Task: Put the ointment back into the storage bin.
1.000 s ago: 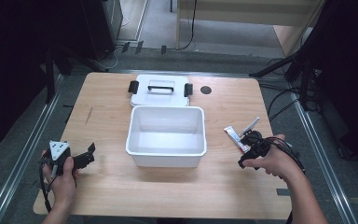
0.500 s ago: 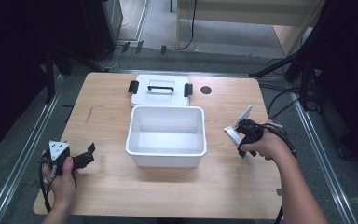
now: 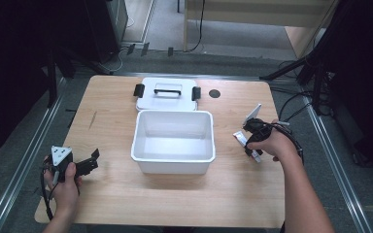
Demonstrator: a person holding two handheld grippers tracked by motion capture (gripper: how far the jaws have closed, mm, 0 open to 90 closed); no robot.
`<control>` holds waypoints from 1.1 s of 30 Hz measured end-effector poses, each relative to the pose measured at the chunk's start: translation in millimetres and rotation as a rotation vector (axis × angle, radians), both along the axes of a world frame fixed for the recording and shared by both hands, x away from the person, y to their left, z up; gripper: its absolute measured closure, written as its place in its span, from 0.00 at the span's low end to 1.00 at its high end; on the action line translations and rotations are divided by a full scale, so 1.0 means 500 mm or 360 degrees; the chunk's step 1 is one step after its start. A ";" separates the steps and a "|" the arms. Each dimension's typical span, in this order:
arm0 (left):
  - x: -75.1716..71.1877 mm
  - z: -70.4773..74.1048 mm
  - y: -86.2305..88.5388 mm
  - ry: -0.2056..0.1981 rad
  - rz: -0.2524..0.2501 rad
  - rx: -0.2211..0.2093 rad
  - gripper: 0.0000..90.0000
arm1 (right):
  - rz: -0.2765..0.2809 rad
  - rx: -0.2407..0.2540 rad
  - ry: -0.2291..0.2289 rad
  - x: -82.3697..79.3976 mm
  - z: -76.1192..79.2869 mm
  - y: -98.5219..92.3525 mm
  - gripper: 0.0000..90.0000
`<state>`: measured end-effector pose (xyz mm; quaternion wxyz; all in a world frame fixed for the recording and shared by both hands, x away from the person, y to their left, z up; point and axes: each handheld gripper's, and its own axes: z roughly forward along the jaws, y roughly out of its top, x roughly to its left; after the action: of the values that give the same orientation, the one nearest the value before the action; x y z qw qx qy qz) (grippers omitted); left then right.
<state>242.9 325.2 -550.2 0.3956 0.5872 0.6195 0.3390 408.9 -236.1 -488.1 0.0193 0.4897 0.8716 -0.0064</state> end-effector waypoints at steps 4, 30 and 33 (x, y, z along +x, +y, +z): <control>0.000 0.000 0.000 0.0002 0.0000 0.0002 0.00 | 0.0011 0.0012 -0.0033 0.006 0.000 0.009 0.58; 0.000 0.000 0.000 0.0007 -0.0005 -0.0001 0.00 | 0.0001 0.0010 -0.0030 0.019 -0.030 0.002 0.79; 0.001 0.000 0.000 0.0005 -0.0007 -0.0003 0.00 | -0.0020 0.0024 -0.0034 0.018 -0.029 0.002 0.80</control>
<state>243.2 325.3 -550.3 0.3958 0.5886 0.6192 0.3368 418.1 -234.9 -502.7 0.0249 0.4955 0.8682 0.0052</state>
